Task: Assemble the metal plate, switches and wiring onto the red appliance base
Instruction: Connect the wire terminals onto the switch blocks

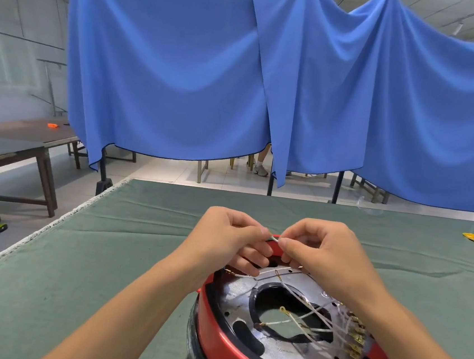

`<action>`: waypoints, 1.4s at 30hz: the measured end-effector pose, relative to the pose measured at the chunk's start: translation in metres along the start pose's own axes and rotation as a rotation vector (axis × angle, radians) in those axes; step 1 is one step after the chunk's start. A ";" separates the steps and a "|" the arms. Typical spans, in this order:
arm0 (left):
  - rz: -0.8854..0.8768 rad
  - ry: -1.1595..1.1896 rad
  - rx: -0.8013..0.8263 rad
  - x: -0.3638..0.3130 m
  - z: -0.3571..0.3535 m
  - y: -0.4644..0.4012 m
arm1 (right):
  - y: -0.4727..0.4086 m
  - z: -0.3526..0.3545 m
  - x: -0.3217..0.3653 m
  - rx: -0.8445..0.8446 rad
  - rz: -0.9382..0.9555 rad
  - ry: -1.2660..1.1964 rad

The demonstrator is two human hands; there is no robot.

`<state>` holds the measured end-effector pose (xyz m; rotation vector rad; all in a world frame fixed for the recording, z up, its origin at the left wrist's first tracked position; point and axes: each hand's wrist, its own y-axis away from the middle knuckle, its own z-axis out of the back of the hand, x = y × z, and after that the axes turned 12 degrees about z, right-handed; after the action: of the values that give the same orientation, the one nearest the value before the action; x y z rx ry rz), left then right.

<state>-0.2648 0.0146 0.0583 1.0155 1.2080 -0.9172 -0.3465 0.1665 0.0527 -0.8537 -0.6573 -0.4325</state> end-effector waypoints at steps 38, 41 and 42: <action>0.052 0.169 -0.404 0.049 0.012 -0.019 | -0.009 -0.023 0.003 0.450 0.028 0.439; 0.068 0.268 -0.383 0.050 0.011 -0.019 | -0.010 -0.035 0.006 0.496 0.058 0.457; 0.071 0.297 -0.378 0.051 0.011 -0.019 | -0.010 -0.038 0.006 0.483 0.068 0.456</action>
<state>-0.2724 -0.0030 0.0066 0.8980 1.5150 -0.4652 -0.3351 0.1298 0.0440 -0.2985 -0.2859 -0.3685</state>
